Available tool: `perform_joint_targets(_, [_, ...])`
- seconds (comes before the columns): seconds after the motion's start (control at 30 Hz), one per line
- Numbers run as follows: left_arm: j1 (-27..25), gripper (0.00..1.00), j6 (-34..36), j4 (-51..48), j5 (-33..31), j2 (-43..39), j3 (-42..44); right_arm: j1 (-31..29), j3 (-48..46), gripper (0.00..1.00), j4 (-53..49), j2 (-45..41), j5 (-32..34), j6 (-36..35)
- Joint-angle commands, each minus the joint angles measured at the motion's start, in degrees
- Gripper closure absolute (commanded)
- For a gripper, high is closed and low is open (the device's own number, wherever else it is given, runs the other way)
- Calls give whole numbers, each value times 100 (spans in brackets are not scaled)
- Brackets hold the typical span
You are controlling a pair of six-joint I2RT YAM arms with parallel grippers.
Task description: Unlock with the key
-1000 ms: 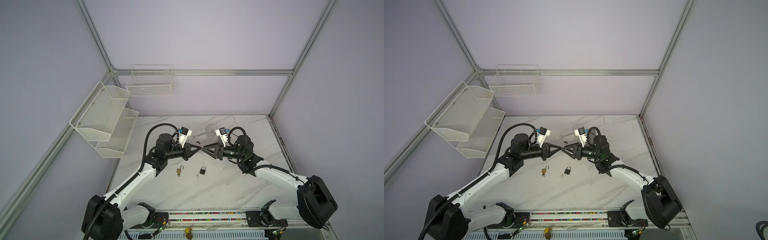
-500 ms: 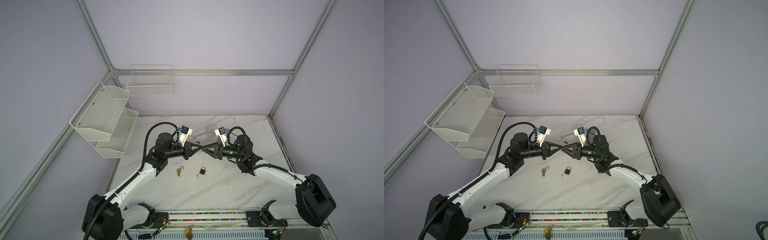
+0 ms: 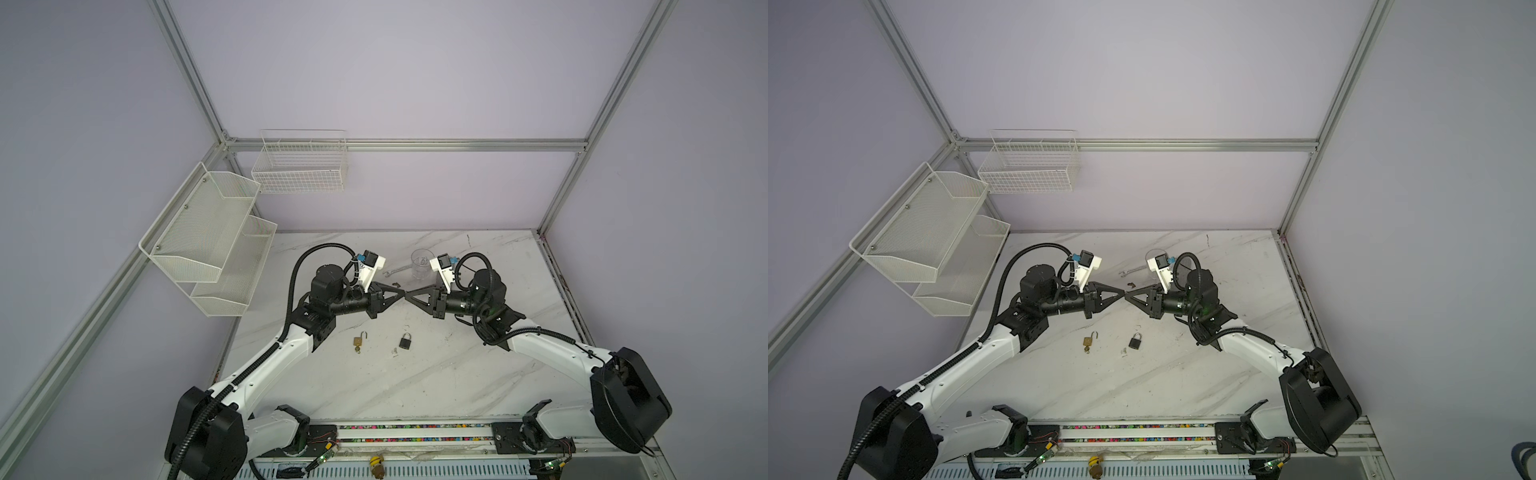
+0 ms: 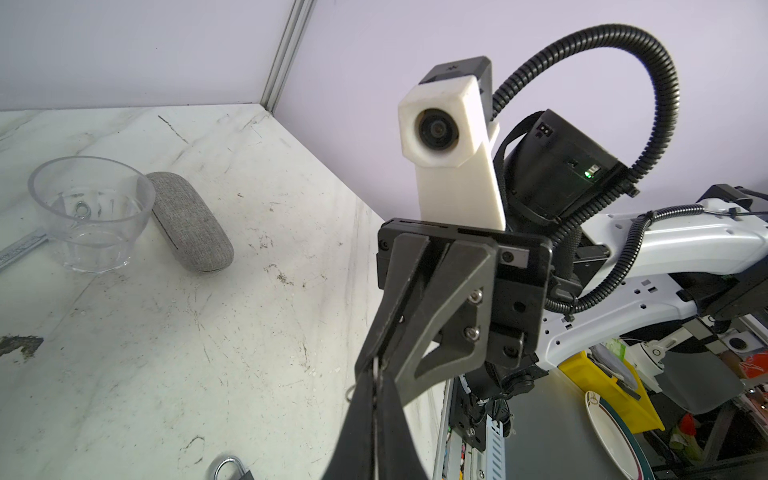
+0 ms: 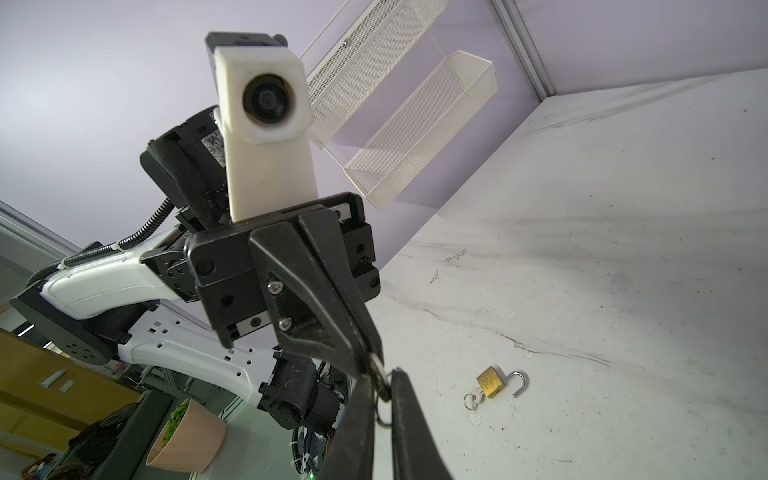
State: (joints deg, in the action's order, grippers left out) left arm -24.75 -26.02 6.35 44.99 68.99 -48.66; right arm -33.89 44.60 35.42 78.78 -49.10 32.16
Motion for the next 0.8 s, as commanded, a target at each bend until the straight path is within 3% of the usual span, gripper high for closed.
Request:
perform_joint_targets(0.0, [23, 100, -79, 208, 220, 23, -609, 8, 172, 91, 231, 145, -91, -30])
perform_joint_targets(0.17, [23, 100, -70, 204, 270, 43, -635, 9, 181, 100, 235, 163, -74, 31])
perform_joint_targets(0.4, [23, 100, -52, 151, 186, 57, -675, 11, 155, 100, 236, 123, 28, 169])
perform_joint_targets(0.6, [23, 71, -88, 96, 54, -26, -665, 23, 85, 100, 253, 50, 199, 410])
perform_joint_targets(0.77, [24, 57, -659, 667, -294, -200, -312, 31, -92, 100, 757, 21, 291, 1005])
